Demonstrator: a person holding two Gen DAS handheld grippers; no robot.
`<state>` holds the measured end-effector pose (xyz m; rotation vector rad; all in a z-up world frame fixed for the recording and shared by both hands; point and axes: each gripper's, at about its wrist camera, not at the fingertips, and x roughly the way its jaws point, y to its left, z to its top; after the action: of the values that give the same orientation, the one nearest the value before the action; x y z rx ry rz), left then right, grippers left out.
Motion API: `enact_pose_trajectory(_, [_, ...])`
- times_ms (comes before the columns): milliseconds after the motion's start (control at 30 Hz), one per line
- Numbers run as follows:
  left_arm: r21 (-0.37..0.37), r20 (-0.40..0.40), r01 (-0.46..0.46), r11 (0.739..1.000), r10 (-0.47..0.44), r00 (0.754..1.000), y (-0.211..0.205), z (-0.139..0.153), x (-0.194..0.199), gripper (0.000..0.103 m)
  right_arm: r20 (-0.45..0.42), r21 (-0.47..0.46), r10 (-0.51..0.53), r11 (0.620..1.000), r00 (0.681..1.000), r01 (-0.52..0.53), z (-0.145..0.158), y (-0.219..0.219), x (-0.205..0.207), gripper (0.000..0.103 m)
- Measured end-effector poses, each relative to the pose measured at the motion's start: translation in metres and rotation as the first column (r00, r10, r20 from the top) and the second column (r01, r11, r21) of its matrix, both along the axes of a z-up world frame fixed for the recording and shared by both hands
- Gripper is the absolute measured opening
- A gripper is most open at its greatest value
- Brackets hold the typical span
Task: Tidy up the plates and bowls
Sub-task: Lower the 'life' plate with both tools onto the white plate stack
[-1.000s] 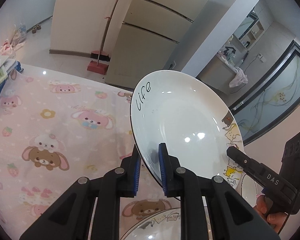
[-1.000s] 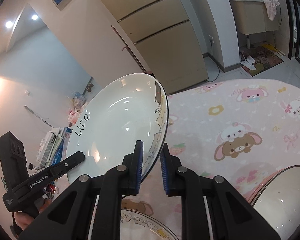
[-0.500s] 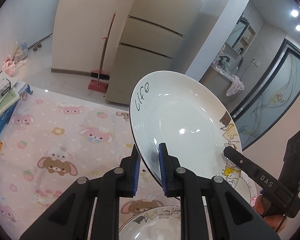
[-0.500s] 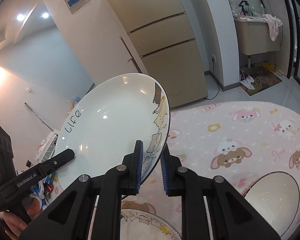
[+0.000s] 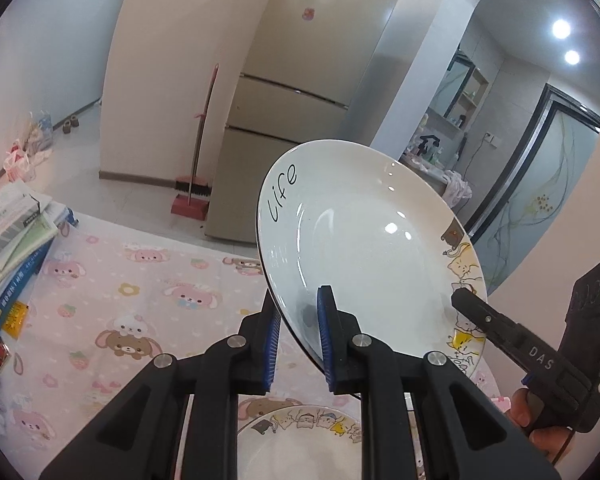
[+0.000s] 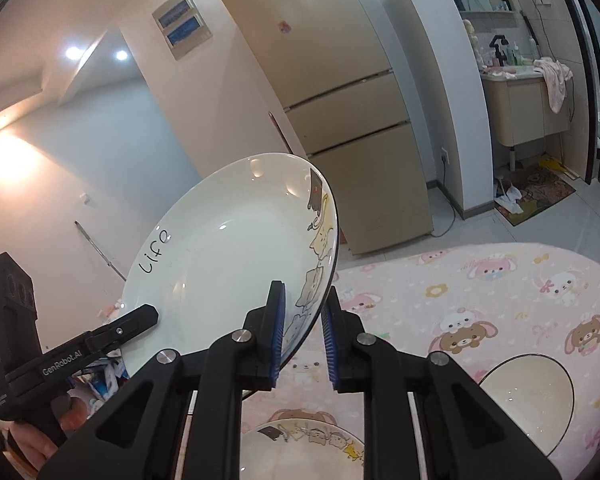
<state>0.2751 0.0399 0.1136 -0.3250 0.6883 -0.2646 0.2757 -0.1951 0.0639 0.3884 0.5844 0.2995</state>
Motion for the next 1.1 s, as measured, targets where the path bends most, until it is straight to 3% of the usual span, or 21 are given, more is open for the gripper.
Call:
enact_pose_trajectory(400, [0.020, 0.044, -0.015, 1.000, 0.014, 0.999, -0.001, 0.026, -0.087, 0.019, 0.057, -0.087, 0.024, 0.996, 0.998, -0.019, 0.027, 0.008, -0.074, 0.017])
enact_pose_trajectory(567, [0.012, 0.059, -0.009, 1.000, 0.009, 0.998, -0.001, 0.029, -0.120, 0.019, 0.064, -0.076, 0.033, 0.997, 0.997, -0.028, 0.028, 0.004, -0.100, 0.017])
enact_pose_trajectory(967, [0.017, 0.060, -0.016, 1.000, 0.015, 0.998, 0.004, -0.005, -0.170, 0.019, 0.083, -0.140, 0.067, 0.989, 0.994, -0.055, 0.008, 0.013, -0.147, 0.018])
enact_pose_trajectory(1100, [0.026, 0.041, -0.014, 1.000, 0.013, 0.999, 0.003, -0.020, -0.174, 0.019, 0.058, -0.117, 0.079, 0.990, 0.995, -0.072, -0.009, 0.011, -0.152, 0.018])
